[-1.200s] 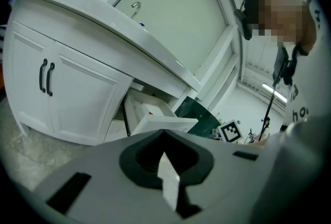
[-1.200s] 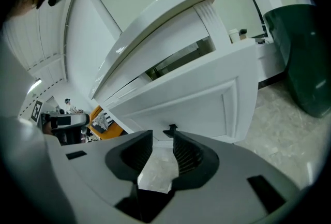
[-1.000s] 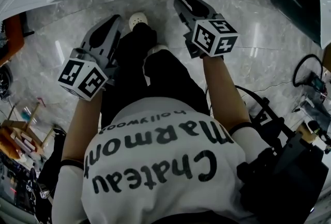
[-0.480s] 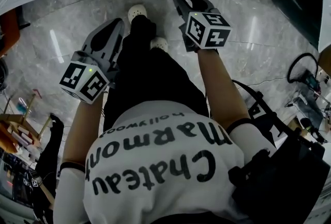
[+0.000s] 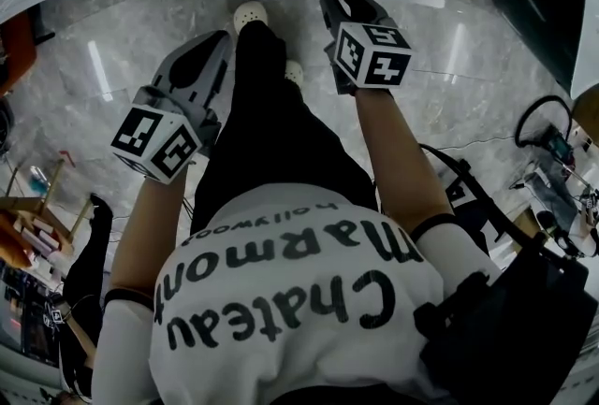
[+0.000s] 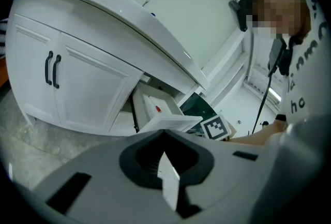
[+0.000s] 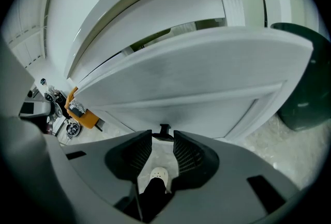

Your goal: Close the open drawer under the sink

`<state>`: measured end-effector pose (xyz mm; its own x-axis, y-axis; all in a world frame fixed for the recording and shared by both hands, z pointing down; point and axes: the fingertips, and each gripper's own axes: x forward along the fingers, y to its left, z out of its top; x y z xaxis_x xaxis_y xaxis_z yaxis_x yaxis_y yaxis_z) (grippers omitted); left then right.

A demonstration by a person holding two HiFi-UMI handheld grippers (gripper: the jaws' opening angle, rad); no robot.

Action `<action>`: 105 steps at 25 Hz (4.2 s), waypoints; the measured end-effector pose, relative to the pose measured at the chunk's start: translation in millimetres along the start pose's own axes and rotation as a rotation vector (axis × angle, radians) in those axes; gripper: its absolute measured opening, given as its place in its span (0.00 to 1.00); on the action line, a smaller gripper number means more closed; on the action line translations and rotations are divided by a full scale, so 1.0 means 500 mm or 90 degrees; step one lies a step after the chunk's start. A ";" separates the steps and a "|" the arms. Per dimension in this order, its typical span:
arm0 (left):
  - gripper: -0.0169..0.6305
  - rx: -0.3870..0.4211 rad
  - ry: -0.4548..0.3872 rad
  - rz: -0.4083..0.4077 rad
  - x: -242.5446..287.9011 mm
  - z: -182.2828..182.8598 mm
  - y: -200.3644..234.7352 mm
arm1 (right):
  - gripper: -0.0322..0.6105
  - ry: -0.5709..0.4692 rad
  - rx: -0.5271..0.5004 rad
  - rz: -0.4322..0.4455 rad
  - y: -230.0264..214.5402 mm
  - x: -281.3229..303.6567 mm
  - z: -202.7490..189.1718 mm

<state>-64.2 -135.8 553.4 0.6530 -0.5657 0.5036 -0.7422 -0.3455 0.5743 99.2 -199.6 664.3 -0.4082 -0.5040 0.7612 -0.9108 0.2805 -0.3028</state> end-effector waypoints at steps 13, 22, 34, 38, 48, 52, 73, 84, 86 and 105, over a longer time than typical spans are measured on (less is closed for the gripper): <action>0.04 0.017 0.014 -0.006 0.022 0.045 0.004 | 0.26 0.017 0.005 -0.005 0.003 0.035 0.033; 0.04 0.008 0.010 -0.009 0.023 0.064 0.028 | 0.26 0.009 0.016 -0.026 -0.005 0.055 0.070; 0.04 0.003 -0.005 -0.027 0.025 0.119 0.046 | 0.26 0.032 0.036 -0.058 -0.013 0.069 0.103; 0.04 0.006 -0.003 -0.033 0.025 0.144 0.057 | 0.26 0.033 0.047 -0.070 -0.014 0.082 0.118; 0.04 0.051 0.026 -0.051 0.047 0.171 0.048 | 0.26 0.031 0.053 -0.100 -0.015 0.088 0.129; 0.04 0.034 0.019 -0.041 0.048 0.171 0.034 | 0.26 0.039 0.054 -0.087 -0.013 0.087 0.129; 0.04 -0.036 -0.069 0.108 0.024 0.192 0.005 | 0.26 0.077 0.014 -0.019 -0.033 0.129 0.191; 0.04 -0.037 -0.064 0.114 0.039 0.180 -0.014 | 0.26 0.065 0.009 0.006 -0.039 0.139 0.210; 0.04 -0.036 -0.064 0.114 0.041 0.184 -0.016 | 0.26 0.058 0.006 0.010 -0.038 0.137 0.219; 0.04 -0.049 -0.064 0.121 0.039 0.155 0.009 | 0.26 0.026 0.012 0.006 -0.039 0.170 0.243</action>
<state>-66.6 -206.4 515.6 0.4810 -0.6886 0.5427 -0.8341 -0.1688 0.5251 74.9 -347.0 665.3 -0.4147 -0.4676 0.7806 -0.9080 0.2697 -0.3208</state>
